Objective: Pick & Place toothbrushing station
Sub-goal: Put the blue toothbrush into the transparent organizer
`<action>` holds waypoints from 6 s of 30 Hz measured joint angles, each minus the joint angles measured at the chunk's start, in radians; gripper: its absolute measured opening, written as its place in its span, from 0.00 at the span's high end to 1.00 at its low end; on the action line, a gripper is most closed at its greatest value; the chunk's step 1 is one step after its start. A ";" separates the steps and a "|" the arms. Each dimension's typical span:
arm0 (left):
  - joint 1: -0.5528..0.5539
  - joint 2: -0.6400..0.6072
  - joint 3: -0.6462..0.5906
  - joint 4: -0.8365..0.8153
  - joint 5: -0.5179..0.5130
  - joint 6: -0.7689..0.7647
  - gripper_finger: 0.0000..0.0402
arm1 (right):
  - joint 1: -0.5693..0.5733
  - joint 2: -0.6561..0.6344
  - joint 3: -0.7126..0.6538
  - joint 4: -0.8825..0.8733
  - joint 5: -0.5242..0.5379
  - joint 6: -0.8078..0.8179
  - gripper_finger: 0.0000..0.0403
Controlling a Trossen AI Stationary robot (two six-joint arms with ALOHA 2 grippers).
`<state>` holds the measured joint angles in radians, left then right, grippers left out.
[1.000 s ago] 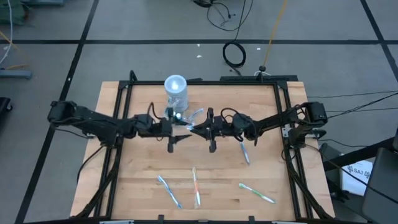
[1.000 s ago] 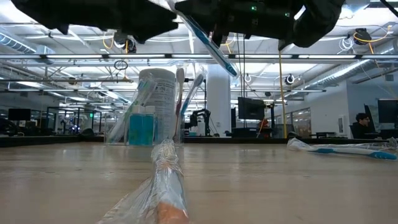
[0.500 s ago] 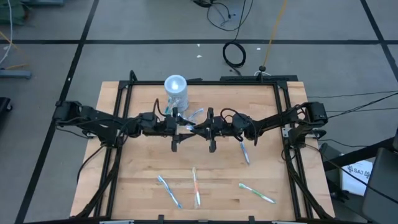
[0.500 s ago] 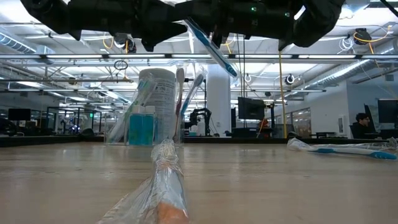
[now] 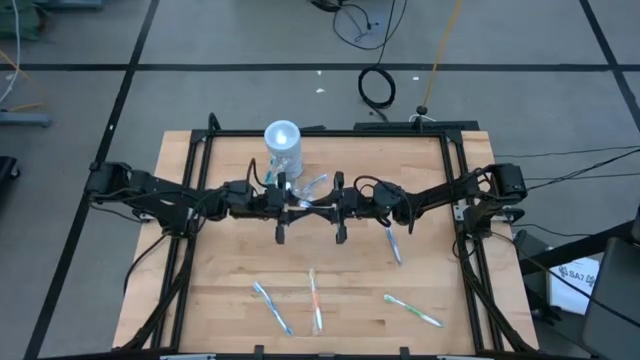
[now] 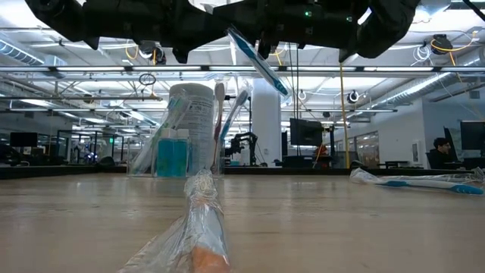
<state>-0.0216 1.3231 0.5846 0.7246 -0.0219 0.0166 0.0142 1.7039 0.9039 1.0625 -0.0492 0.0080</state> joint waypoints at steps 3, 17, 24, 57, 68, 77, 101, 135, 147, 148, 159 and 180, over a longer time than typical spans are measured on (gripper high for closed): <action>0.001 0.000 0.000 -0.001 -0.001 0.002 0.84 | 0.000 0.000 0.000 -0.005 0.042 0.003 0.91; 0.025 0.000 0.000 -0.044 -0.009 -0.021 0.95 | 0.000 0.000 0.000 -0.035 0.080 0.008 0.62; 0.034 -0.001 0.000 -0.056 -0.030 -0.023 0.96 | 0.000 -0.004 0.000 -0.032 0.083 0.003 0.50; 0.012 -0.384 0.048 -0.729 -0.371 -0.156 0.99 | 0.013 -0.430 -0.348 -0.209 0.440 0.219 0.49; 0.171 -0.223 0.047 -0.716 -0.159 -0.248 0.98 | 0.014 -0.431 -0.348 -0.206 0.441 0.217 0.49; 0.226 -0.112 0.047 -0.711 -0.137 -0.224 0.90 | 0.006 -0.431 -0.348 -0.206 0.441 0.181 0.48; 0.152 -0.173 0.048 -0.670 -0.255 -0.063 0.57 | -0.006 -0.431 -0.348 -0.230 0.437 0.051 0.48; -0.307 -0.161 0.048 -0.751 0.083 -0.001 0.56 | -0.008 -0.432 -0.347 -0.365 0.438 0.056 0.48; -0.484 0.046 0.047 -0.779 0.146 -0.795 0.56 | -0.026 -0.432 -0.347 -0.315 0.439 0.055 0.48; -0.489 0.046 0.047 -0.780 0.155 -0.863 0.56 | -0.030 -0.432 -0.347 -0.308 0.439 0.055 0.48; -0.585 0.047 0.047 -0.781 0.164 -1.333 0.56 | -0.111 -0.432 -0.347 -0.270 0.440 0.055 0.48; -0.590 0.246 0.050 -0.805 -0.011 -1.506 0.57 | -0.245 -0.432 -0.347 -0.198 0.440 0.055 0.48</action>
<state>-0.6111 1.5691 0.6347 -0.0808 -0.0327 -1.4896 -0.2303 1.2716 0.5571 0.8643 0.3908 0.0628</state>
